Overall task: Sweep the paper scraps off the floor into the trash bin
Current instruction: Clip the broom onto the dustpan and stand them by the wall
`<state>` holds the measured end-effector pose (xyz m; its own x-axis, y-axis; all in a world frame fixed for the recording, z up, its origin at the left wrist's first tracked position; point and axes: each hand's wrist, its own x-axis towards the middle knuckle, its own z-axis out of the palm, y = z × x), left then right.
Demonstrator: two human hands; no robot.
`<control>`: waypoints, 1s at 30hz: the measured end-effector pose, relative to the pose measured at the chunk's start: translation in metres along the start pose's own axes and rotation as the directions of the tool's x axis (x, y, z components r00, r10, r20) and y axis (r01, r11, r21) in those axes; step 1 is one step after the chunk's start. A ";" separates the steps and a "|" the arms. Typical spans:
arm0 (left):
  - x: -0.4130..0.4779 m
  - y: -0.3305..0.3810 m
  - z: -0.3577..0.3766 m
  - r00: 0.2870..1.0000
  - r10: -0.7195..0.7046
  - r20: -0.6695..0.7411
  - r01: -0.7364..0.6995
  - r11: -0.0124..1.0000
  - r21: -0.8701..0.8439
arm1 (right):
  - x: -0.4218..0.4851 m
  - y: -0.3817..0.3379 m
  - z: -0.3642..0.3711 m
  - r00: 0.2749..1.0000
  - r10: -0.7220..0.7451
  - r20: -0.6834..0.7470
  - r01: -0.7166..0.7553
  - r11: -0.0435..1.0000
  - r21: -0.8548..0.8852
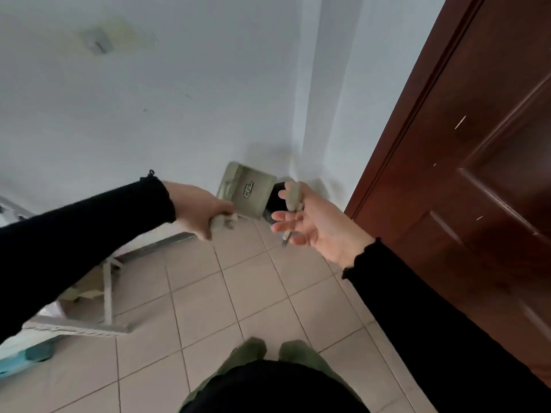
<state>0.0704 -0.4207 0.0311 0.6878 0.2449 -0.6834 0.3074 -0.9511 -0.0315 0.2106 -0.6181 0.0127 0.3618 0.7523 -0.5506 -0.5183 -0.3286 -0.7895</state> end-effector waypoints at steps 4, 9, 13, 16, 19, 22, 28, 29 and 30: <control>-0.026 -0.040 -0.033 0.969 -0.101 -0.225 0.055 0.978 -0.203 | -0.003 -0.048 0.024 0.960 -0.231 0.157 0.275 0.882 -0.383; -0.031 -0.080 -0.023 0.932 -0.205 -0.297 0.076 0.917 -0.392 | 0.021 -0.087 0.061 0.787 -0.561 0.257 0.581 0.531 -0.617; -0.033 -0.098 -0.006 0.948 -0.189 -0.255 0.038 0.866 -0.499 | 0.039 -0.098 0.104 0.666 -0.621 0.413 0.625 0.164 -0.763; -0.035 -0.109 0.001 0.961 -0.132 -0.244 -0.035 0.815 -0.578 | 0.051 -0.099 0.140 0.628 -0.599 0.497 0.675 0.101 -0.731; -0.036 -0.129 0.009 0.955 -0.083 -0.285 -0.104 0.805 -0.584 | 0.069 -0.092 0.170 0.629 -0.538 0.561 0.722 0.138 -0.678; -0.041 -0.159 0.018 0.952 -0.046 -0.304 -0.157 0.776 -0.610 | 0.088 -0.085 0.196 0.595 -0.561 0.576 0.765 0.175 -0.619; -0.046 -0.224 0.027 0.957 0.063 -0.285 -0.233 0.752 -0.616 | 0.124 -0.083 0.252 0.555 -0.564 0.611 0.801 0.165 -0.575; -0.045 -0.234 0.027 0.958 0.080 -0.275 -0.239 0.751 -0.616 | 0.130 -0.085 0.260 0.552 -0.570 0.608 0.803 0.167 -0.573; -0.043 -0.244 0.026 0.960 0.091 -0.266 -0.242 0.751 -0.615 | 0.136 -0.086 0.267 0.549 -0.576 0.606 0.804 0.165 -0.571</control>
<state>-0.0517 -0.2043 0.0491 0.8632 0.1984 -0.4643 0.4686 -0.6573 0.5902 0.0977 -0.3353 0.0778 0.0277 0.9481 0.3168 0.6480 0.2243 -0.7279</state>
